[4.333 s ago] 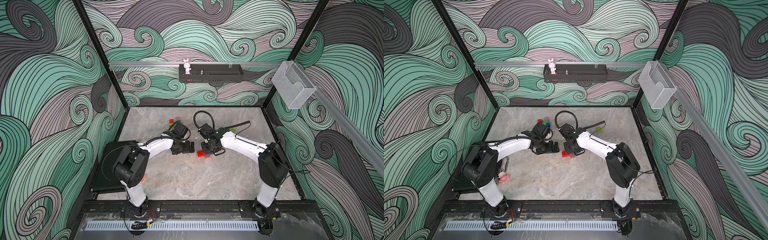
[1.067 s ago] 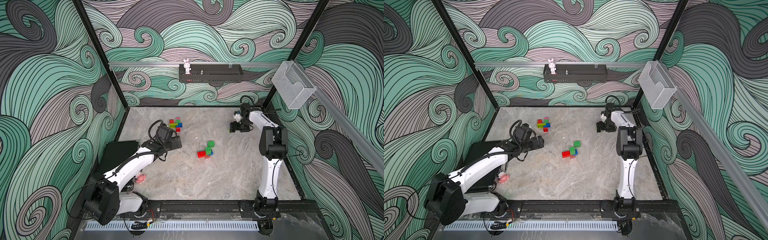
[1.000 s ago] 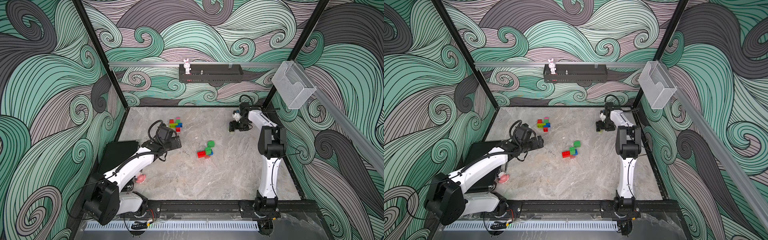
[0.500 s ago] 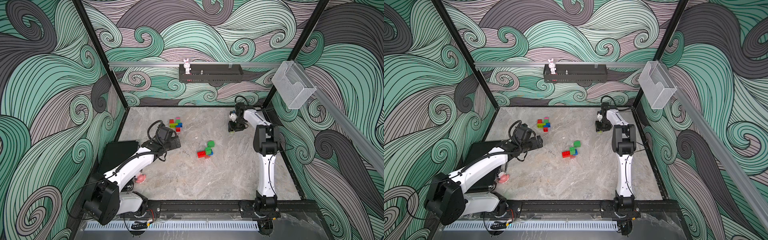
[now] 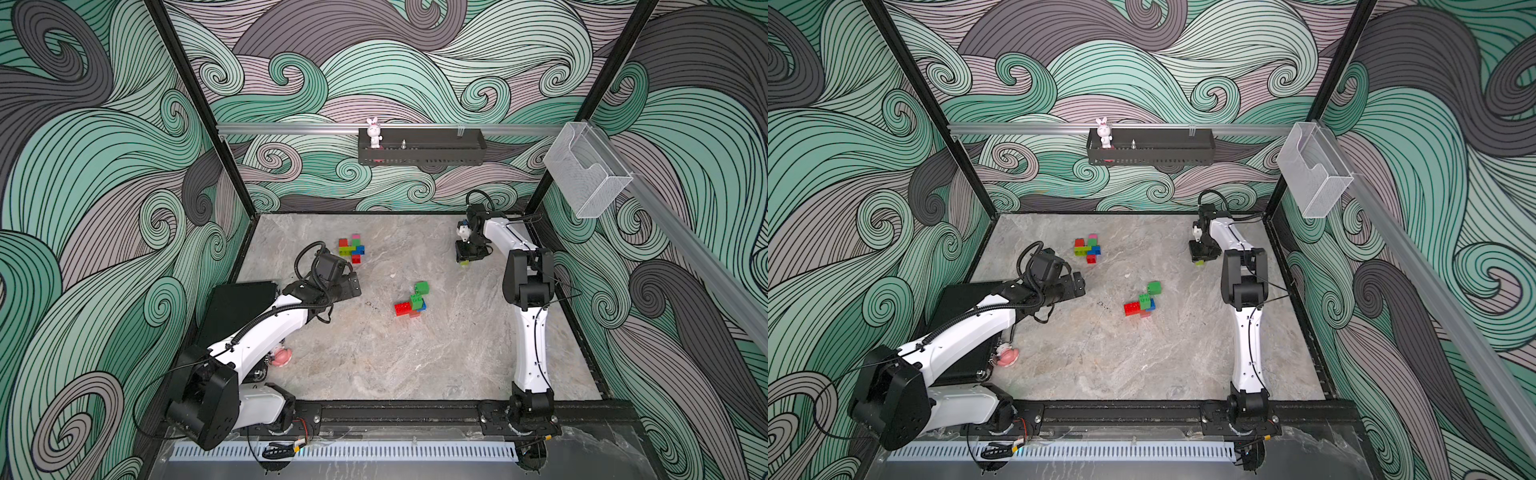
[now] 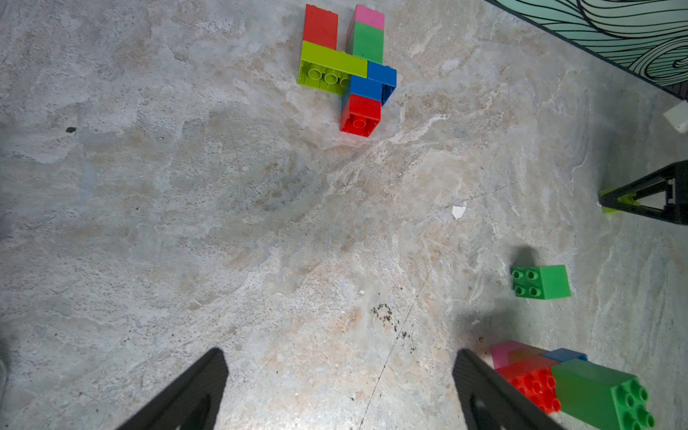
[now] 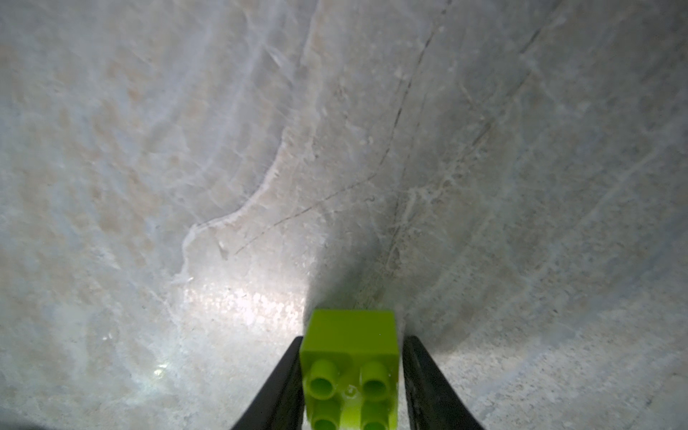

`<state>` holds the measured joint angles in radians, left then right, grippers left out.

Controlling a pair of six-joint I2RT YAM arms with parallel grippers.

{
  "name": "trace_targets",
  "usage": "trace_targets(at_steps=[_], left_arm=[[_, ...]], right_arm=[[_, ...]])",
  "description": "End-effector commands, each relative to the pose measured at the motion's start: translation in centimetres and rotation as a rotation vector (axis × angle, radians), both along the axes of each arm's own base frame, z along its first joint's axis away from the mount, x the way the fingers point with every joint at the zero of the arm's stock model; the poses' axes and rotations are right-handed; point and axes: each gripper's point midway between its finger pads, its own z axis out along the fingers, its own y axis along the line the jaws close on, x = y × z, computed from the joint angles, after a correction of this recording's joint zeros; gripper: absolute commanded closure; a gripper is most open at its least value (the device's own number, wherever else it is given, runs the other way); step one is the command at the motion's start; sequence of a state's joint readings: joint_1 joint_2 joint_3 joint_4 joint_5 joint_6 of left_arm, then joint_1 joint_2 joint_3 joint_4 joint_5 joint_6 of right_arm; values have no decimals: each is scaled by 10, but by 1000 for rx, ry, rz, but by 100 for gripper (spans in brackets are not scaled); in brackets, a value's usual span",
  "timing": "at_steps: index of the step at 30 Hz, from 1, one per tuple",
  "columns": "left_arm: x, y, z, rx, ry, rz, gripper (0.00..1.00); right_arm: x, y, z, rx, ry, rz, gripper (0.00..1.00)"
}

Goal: Assemble the number 4 with lego
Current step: Pick up the lego brick from the center of the board, then assemble the lego brick with the lego brick.

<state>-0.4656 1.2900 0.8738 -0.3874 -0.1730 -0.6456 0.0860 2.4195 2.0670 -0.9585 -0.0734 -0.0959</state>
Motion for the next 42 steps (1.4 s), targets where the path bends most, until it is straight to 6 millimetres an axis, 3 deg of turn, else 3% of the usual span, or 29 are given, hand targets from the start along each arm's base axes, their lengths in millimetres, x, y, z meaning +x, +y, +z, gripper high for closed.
trace_targets(at_steps=[1, 10, 16, 21, 31, 42], left_arm=[[-3, 8, -2, 14, 9, 21, 1], [-3, 7, -4, 11, 14, 17, 1], [-4, -3, -6, -18, 26, -28, 1], [-1, -15, -8, -61, 31, -68, 1], [1, -18, -8, -74, 43, -65, 1], [12, -16, 5, -67, 24, -19, 1]], right_arm=[[0, 2, -2, -22, 11, 3, 58], [0, 3, 6, -30, -3, 5, 69], [-5, 3, 33, -31, -47, -29, 78], [-17, 10, 59, 14, -112, -97, 100], [-66, 23, 102, 153, -248, -222, 100], [-136, 47, 116, 199, -278, -228, 100]])
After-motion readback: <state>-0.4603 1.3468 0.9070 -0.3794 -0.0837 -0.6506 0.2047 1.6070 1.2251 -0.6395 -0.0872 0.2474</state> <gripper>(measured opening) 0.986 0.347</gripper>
